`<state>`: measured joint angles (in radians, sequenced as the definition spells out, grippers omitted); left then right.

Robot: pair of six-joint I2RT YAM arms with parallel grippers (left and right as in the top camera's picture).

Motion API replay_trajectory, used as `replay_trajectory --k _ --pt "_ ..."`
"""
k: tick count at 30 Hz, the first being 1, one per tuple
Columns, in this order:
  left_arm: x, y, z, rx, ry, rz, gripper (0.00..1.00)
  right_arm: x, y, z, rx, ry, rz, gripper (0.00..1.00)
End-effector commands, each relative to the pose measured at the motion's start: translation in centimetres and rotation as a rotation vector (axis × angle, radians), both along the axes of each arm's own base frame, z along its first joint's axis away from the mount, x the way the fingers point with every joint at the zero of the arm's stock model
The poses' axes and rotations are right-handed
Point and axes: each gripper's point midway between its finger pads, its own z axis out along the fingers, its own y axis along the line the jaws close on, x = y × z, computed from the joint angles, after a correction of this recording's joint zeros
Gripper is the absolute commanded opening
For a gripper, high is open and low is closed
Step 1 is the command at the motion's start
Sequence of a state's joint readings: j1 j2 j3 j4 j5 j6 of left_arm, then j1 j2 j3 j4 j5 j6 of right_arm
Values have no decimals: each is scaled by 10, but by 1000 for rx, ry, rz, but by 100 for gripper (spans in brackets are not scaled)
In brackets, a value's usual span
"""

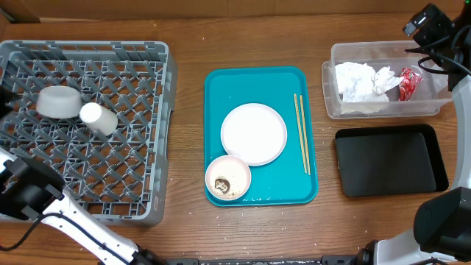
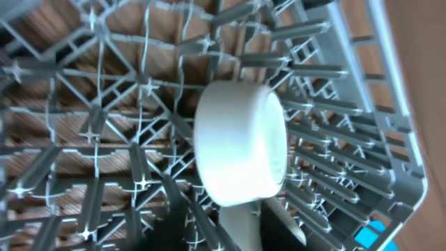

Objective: Sort waste into correct bins and load items into the dishwasher
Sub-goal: 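Lower the saucer into the rack and open the left gripper, then reach the left gripper to the white plate and grasp its rim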

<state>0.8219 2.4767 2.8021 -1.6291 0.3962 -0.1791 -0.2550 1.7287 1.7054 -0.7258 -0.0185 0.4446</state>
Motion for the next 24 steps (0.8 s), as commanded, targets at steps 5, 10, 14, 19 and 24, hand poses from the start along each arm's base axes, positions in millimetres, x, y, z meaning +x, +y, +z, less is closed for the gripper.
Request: replay_trajectory --k 5,10,14,19,24 --pt "41 -53 13 24 -52 -172 4 -2 -2 14 -11 -31 -13 100" --pt "72 -76 -14 172 59 -244 5 -2 -2 14 -11 -31 -13 100" --pt "86 -86 -41 250 152 -226 4 -2 -2 14 -11 -31 -13 100" --pt "79 -75 -68 325 269 -166 4 -2 -2 14 -11 -31 -13 100" --pt "53 -55 -75 342 371 -53 4 -2 -2 14 -11 -31 -13 100"
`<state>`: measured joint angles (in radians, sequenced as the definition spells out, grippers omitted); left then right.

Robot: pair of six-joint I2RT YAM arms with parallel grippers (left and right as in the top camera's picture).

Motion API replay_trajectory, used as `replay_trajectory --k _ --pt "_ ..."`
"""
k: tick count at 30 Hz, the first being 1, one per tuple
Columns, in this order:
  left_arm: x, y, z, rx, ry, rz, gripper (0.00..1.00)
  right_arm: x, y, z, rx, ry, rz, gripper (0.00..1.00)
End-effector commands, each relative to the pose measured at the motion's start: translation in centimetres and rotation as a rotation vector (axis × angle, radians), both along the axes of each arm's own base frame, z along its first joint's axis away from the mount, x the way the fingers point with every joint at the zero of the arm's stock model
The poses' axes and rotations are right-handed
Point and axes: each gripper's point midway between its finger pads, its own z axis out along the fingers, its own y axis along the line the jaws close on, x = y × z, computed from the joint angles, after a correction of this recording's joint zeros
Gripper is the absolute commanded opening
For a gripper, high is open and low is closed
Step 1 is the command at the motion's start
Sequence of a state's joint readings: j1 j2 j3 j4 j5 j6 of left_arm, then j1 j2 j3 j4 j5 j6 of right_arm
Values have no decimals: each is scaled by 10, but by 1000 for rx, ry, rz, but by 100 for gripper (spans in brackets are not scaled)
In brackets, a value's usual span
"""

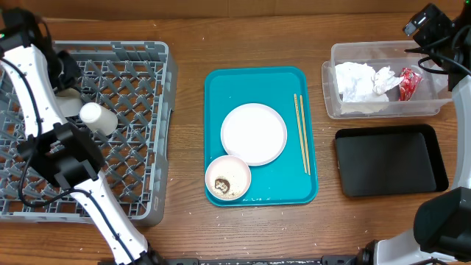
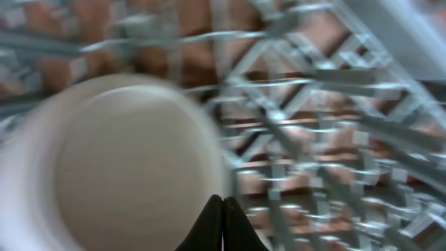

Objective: Sort waste into correct bins and load items into the dishwasher
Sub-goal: 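Reach the left gripper to the white plate and grasp its rim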

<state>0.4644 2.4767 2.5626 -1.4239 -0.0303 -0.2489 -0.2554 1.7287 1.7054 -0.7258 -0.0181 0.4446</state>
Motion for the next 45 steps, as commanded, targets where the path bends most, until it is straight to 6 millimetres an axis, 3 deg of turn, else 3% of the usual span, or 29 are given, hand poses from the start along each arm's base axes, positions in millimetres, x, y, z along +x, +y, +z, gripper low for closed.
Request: replay_trajectory --k 1,9,12,14,17,20,22,24,27,30,33,36,39,42,45 --pt "-27 32 -6 81 84 144 4 -2 -2 14 -11 -31 -12 100" --pt "-88 68 5 114 200 396 4 -2 -2 14 -11 -31 -12 100" --pt "-94 67 24 73 157 419 4 -2 -2 14 -11 -31 -12 100" --pt "-84 56 41 14 82 365 4 -2 -2 14 -11 -31 -12 100" --pt "-48 12 77 -152 -116 143 4 -2 -2 14 -11 -31 -12 100" --pt "-8 -71 131 -393 -389 -236 4 -2 -2 14 -11 -31 -12 100" --pt "2 -124 159 -500 -501 -437 4 -2 -2 14 -11 -31 -12 100" --pt "7 -162 165 -540 -500 -518 10 -2 -2 14 -11 -31 -12 100" --pt "13 -223 156 -556 -429 -630 21 -2 -2 14 -11 -31 -12 100" --pt "14 -286 137 -529 -333 -754 48 -2 -2 14 -11 -31 -12 100" --pt "11 -353 109 -468 -226 -882 66 -2 -2 14 -11 -31 -12 100" --pt "2 -409 79 -392 -127 -970 66 -2 -2 14 -11 -31 -12 100" --pt "-6 -451 44 -271 -28 -995 63 -2 -2 14 -11 -31 -12 100" --pt "-15 -480 19 -161 26 -1024 59 -2 -2 14 -11 -31 -12 100" --pt "-13 -484 17 -26 19 -1025 55 -2 -2 14 -11 -31 -12 100"
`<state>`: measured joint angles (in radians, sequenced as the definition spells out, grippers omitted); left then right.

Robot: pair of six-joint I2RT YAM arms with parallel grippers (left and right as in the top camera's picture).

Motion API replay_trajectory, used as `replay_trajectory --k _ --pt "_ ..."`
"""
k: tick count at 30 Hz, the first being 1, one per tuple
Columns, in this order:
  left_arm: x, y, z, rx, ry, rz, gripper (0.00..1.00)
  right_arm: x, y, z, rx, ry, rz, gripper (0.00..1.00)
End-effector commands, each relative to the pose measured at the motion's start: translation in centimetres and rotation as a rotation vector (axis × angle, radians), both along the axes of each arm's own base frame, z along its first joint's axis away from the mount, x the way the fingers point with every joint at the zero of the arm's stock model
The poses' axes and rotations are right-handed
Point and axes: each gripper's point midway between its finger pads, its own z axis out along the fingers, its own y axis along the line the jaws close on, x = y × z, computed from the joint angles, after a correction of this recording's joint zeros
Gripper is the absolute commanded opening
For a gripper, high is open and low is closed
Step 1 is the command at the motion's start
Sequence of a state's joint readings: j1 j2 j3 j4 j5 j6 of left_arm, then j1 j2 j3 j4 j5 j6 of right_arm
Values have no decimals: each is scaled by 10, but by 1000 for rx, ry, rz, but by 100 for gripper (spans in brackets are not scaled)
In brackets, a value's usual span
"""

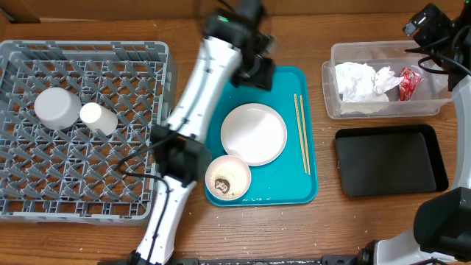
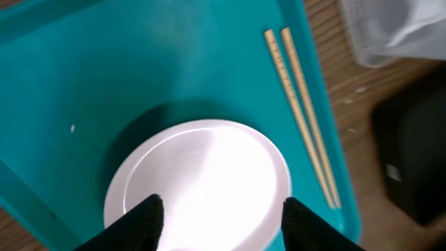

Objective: Sort waste into correct bins and load items into the dishwasher
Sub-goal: 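Reach the left gripper to the white plate and grasp its rim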

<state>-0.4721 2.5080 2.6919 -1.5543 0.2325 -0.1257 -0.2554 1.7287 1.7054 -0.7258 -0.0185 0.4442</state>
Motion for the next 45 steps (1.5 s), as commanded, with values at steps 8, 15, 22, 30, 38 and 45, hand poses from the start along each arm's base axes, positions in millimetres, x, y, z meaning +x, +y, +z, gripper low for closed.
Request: replay_trajectory --k 8,15,22,30,38,45 --pt "26 54 61 132 -216 193 71 -2 -2 14 -11 -31 -13 100" --pt "-2 3 68 -174 -34 111 62 -2 -2 14 -10 -31 -13 100" --pt "5 -8 45 -34 -103 130 68 2 15 15 52 -46 68 100" --pt "-6 -16 37 -58 -22 180 72 5 70 28 246 -113 328 100" --pt "-28 -47 -12 8 97 258 62 8 40 30 248 -134 186 100" --pt "-54 -69 -75 201 122 316 48 -5 24 9 208 -33 81 100"
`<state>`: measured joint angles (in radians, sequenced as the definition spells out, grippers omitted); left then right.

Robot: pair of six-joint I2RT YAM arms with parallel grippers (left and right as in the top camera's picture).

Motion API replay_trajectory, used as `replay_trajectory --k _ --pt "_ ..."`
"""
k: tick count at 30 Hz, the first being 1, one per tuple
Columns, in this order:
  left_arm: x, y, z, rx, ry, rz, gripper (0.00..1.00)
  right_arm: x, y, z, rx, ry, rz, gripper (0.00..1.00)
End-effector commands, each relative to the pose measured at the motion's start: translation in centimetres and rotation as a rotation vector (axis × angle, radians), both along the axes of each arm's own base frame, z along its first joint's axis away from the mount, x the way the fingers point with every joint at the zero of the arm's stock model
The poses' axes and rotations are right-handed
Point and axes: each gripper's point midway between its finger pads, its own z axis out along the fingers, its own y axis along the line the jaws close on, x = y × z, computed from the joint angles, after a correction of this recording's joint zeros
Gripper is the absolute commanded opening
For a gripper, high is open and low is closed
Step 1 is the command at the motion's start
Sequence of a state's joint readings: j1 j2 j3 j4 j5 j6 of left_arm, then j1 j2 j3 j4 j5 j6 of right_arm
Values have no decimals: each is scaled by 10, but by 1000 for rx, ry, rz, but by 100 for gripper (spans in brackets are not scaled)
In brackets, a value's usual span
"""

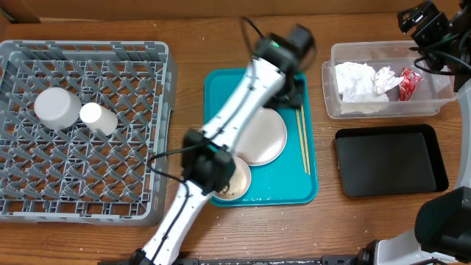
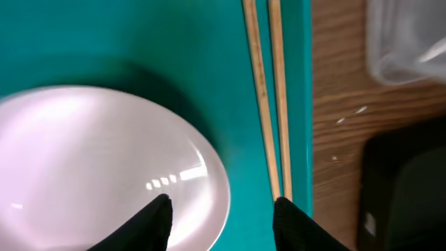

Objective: Sort waste into correct bins and load items into the dishwasher
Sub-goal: 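Reach the left gripper to the white plate and grasp its rim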

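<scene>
My left gripper (image 2: pixel 221 213) hangs open low over the teal tray (image 2: pixel 139 35), its fingers straddling the right rim of the white plate (image 2: pixel 104 153) and the lower ends of the two wooden chopsticks (image 2: pixel 268 90). Overhead, the left gripper (image 1: pixel 293 94) sits at the tray's upper right, with its arm crossing the plate (image 1: pixel 268 143) and part of the bowl holding food scraps (image 1: pixel 240 181). The chopsticks (image 1: pixel 303 140) lie along the tray's right side. My right gripper (image 1: pixel 421 18) stays at the far right corner above the clear bin; its jaws are too small to read.
A grey dish rack (image 1: pixel 165 110) on the left holds an upturned white bowl (image 1: pixel 57 107) and a white cup (image 1: pixel 99 118). The clear bin (image 1: pixel 390 109) holds crumpled tissue (image 1: pixel 360 81) and a red wrapper (image 1: pixel 409 82). A black bin (image 1: pixel 390 162) lies below it.
My left gripper, still open, has moved right from above the plate's upper part to the gap between the plate's right rim and the chopsticks. The right arm has barely shifted.
My left wrist was over the rack beside the white bowl. Then its fingers were shut against that bowl. Later the bowl sat upturned in the rack and the gripper was open over the plate. Now it is by the chopsticks.
</scene>
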<state>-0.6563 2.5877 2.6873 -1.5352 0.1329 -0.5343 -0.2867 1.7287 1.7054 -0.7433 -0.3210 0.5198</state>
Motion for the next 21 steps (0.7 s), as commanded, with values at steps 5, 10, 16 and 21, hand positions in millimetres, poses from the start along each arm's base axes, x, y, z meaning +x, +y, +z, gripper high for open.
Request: replay_trajectory --k 5,10,16,21 --pt "-15 -2 -53 150 51 94 47 -18 -23 -8 -77 88 -127 100" --pt "-12 8 -76 191 84 156 37 -23 -24 -13 -79 121 -134 100" --pt "-4 13 -96 197 96 171 35 -23 -24 -14 -78 121 -134 100" --pt "-5 12 -102 198 105 166 29 -23 -24 -14 -78 122 -134 100"
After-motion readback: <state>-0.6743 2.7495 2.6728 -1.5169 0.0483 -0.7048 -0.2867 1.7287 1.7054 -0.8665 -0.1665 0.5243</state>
